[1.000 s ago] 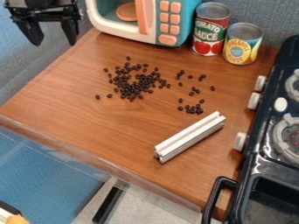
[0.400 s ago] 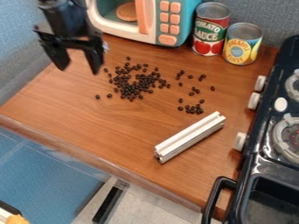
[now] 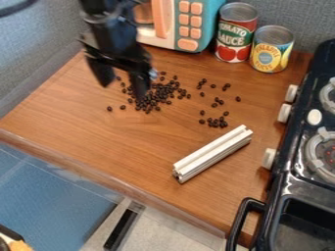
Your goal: Sweep into pile
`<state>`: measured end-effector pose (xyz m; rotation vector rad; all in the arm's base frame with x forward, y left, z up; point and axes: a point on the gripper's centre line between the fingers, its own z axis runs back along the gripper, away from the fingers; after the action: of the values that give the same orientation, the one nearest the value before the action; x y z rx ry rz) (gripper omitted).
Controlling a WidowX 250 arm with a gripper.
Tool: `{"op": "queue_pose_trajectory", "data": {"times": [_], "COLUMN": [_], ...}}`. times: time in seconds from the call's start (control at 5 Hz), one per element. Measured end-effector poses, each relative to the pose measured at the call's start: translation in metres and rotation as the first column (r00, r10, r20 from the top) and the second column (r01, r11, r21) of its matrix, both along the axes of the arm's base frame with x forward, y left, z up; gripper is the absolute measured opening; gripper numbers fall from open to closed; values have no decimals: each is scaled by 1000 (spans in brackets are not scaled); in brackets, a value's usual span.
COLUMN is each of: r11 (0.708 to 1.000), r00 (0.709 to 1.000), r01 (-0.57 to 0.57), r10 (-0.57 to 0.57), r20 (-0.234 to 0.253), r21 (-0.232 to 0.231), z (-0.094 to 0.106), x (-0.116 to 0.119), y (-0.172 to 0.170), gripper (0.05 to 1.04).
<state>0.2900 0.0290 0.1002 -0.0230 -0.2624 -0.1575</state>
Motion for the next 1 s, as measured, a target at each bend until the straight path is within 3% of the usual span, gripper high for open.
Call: {"op": "queue_pose_trajectory", "data": {"times": [0.4, 0.8, 1.0], "r11": [992, 984, 977], "r00": [992, 984, 975], "r01": [124, 176, 213], "r10": [-124, -176, -213], "r20": [11, -40, -64], "r21": [21, 17, -10], "z": [-12, -34, -42], "x": [-7, -7, -9], "y": [-55, -75, -79], "gripper": [999, 999, 999]}}
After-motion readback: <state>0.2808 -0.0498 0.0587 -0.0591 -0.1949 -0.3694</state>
